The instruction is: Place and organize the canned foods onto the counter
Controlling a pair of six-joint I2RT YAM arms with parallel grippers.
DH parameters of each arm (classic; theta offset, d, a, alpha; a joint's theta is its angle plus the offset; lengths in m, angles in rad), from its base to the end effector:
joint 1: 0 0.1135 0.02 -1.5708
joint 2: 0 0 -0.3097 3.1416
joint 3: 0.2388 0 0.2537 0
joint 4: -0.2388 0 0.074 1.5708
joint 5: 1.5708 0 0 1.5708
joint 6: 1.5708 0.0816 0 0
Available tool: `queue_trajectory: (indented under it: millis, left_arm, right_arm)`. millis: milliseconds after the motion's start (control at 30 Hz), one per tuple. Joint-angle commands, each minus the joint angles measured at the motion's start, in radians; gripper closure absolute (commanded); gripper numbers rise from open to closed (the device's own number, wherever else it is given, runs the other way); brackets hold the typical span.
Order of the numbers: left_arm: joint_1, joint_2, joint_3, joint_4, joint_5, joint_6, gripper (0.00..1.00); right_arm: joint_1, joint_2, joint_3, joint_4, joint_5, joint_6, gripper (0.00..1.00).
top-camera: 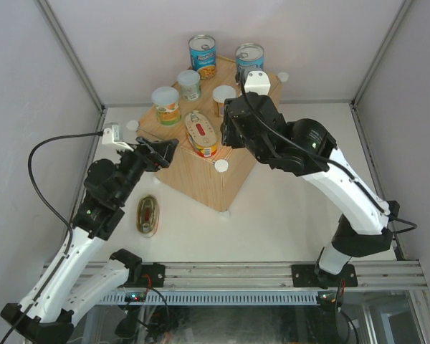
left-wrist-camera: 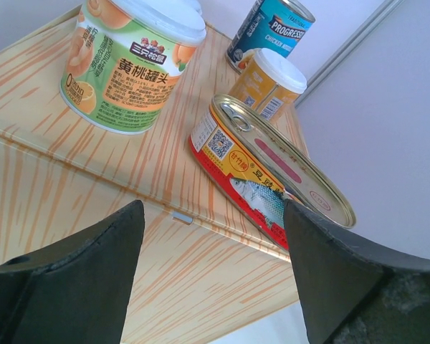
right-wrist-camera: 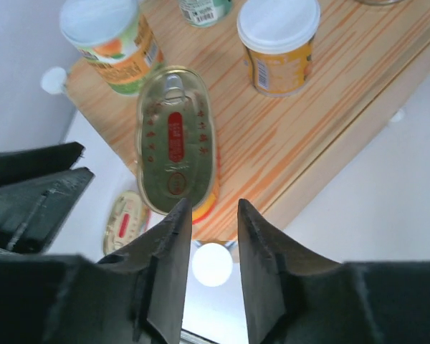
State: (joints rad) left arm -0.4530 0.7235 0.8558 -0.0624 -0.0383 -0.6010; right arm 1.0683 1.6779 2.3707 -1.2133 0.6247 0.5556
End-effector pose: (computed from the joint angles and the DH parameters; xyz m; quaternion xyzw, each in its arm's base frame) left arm 0.1627 -0.0757 0.4214 -0.0644 0.6789 -0.3565 0.6386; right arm 0.1989 0.2628 0.5553 -0.0597 0.8355 0.1632 0.5212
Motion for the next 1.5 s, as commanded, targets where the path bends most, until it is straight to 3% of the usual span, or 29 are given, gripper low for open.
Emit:
queue_trajectory:
  millis: [0, 200, 667, 967, 1467]
  left_arm:
    - [-0.023, 0.009, 0.079, 0.011, -0.045, 0.036, 0.19]
    - [-0.066, 0.031, 0.122, -0.032, -0.087, 0.069, 0.23]
    - [-0.130, 0.119, 0.226, -0.147, -0.114, 0.131, 0.40]
    - [-0.166, 0.192, 0.317, -0.224, -0.152, 0.176, 0.45]
    - [-0.171, 0.268, 0.381, -0.192, -0.109, 0.187, 0.42]
  right_arm:
    - [-0.010, -0.064, -0.096, 0.064, 0.025, 0.007, 0.74]
    - [-0.044, -0.138, -0.285, 0.162, -0.029, 0.023, 0.84]
    - [-0.108, -0.182, -0.499, 0.333, -0.114, 0.032, 0.89]
    - [-0.142, -0.174, -0.532, 0.392, -0.155, 0.024, 0.90]
    - [-0.110, -0.126, -0.501, 0.440, -0.192, 0.016, 0.91]
